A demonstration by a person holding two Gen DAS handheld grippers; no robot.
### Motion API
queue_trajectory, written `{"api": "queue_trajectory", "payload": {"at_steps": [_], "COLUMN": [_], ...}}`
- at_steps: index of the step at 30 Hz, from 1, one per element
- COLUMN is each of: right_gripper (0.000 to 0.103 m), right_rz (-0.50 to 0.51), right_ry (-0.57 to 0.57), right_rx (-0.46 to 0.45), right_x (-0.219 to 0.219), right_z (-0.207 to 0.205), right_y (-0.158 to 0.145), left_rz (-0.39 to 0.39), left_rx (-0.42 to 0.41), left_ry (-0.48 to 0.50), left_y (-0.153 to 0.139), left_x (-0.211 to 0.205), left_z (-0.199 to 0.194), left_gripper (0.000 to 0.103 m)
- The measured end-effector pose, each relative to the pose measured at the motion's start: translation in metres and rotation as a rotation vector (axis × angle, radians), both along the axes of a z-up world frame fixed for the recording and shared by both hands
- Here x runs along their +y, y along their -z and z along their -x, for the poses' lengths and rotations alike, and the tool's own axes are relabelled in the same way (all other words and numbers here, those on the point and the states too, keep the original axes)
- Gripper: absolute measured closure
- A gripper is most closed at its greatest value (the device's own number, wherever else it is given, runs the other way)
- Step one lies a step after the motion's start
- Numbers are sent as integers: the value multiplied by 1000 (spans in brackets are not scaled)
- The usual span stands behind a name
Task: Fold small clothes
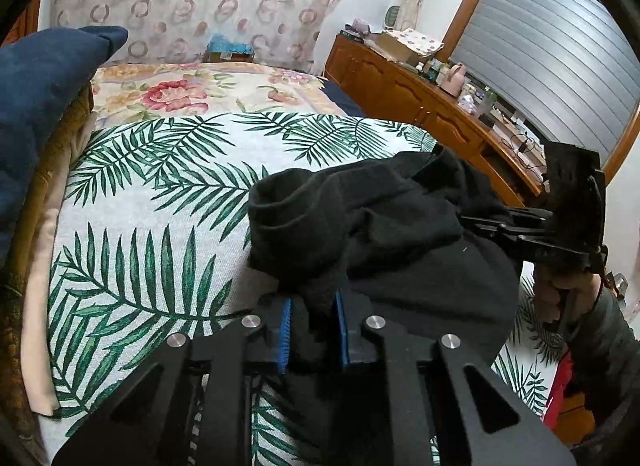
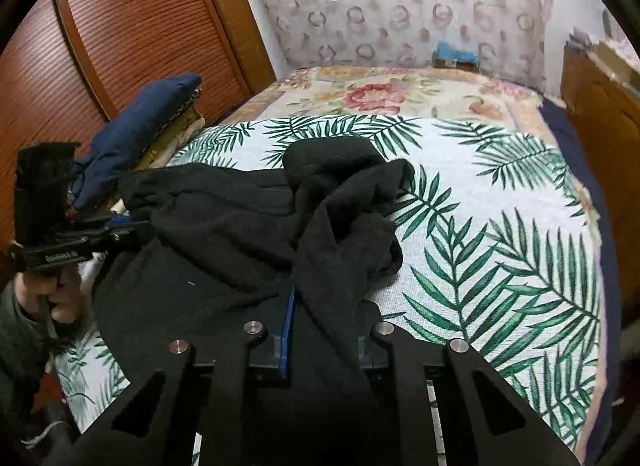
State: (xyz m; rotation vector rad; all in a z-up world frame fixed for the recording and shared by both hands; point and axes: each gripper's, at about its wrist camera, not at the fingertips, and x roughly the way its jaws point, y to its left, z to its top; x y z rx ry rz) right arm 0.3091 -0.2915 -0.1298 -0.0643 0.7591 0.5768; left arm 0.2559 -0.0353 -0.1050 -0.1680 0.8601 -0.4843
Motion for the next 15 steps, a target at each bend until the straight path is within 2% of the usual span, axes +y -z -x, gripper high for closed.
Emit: {"api": "queue_trajectory", "payload": {"at_steps": [3, 5, 7, 11, 12, 15], "right_gripper": [71, 48, 37, 37, 36, 36], "right_rz": [30, 57, 53, 6, -2, -11], "right_ry": [36, 89, 119, 89, 79, 69], "right_rx": [-24, -48, -43, 16, 17, 14], "right_x": [4, 4, 1, 3, 3, 3], "right_z": [1, 0, -5, -15, -17, -23], "right_y": [-2, -3, -1, 7, 9, 7], "left_rz": [1, -1, -4, -4, -6, -2], "left_rx": [-1, -2, -1, 16, 24, 22], "left_ry": [0, -2, -6, -14, -19, -17], "left_y": [1, 2, 3, 8, 8, 11], "left_x": [0, 1, 0, 2, 3, 3], "left_z": [-1, -1, -1, -5, -5, -10], "left_gripper": [84, 84, 84, 78, 71, 67]}}
